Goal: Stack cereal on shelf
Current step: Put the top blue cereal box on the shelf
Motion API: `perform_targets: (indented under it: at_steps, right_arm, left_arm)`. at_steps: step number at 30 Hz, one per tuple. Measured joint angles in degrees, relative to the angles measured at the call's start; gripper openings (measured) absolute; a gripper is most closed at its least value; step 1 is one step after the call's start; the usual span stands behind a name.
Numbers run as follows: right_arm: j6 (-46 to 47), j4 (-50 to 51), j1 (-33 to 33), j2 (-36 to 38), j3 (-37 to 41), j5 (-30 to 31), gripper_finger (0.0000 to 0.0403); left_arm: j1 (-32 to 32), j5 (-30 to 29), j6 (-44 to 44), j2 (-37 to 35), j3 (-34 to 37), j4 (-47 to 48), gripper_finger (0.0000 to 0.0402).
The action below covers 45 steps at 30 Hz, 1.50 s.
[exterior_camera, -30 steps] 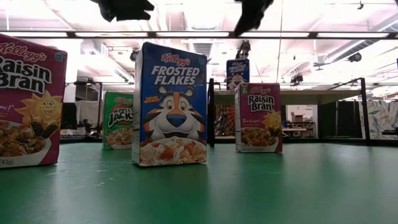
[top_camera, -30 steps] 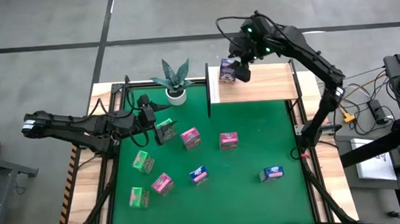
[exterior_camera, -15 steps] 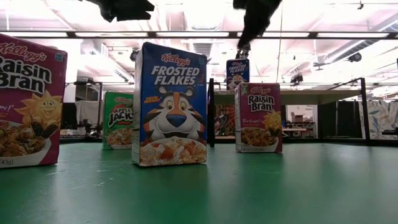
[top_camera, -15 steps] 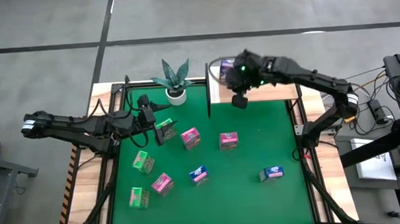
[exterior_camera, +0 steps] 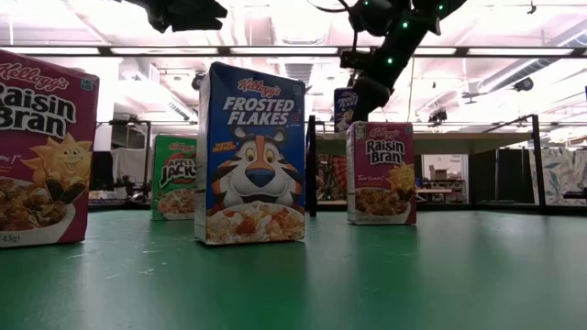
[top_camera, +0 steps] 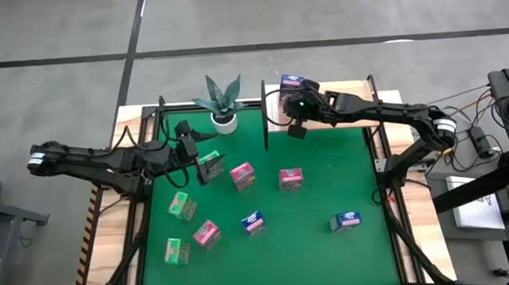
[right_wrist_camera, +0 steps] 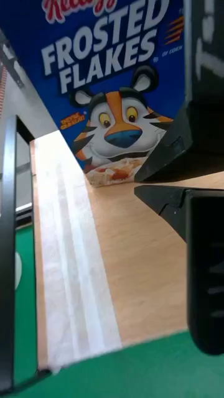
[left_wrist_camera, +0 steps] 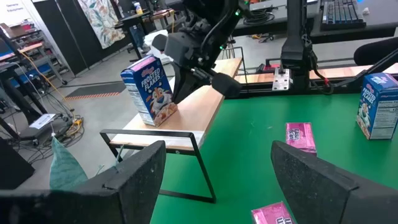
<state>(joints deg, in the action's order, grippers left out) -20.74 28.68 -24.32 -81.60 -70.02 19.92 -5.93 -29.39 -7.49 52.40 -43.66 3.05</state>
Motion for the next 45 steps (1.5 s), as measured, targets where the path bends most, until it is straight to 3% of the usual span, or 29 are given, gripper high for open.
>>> perform_targets:
  at_steps: [14, 45]
  right_arm:
    - [-4.31, -2.18, -4.5, -0.37, 0.03, 0.98, 0.0009]
    - [-7.88, -6.7, -5.18, -3.59, 0.16, 1.14, 0.0009]
  left_arm:
    - [0.0, -0.01, -0.17, 0.0, 0.0, -0.01, 0.0275]
    - [0.0, 0.0, -0.17, 0.0, -0.02, -0.02, 0.0275]
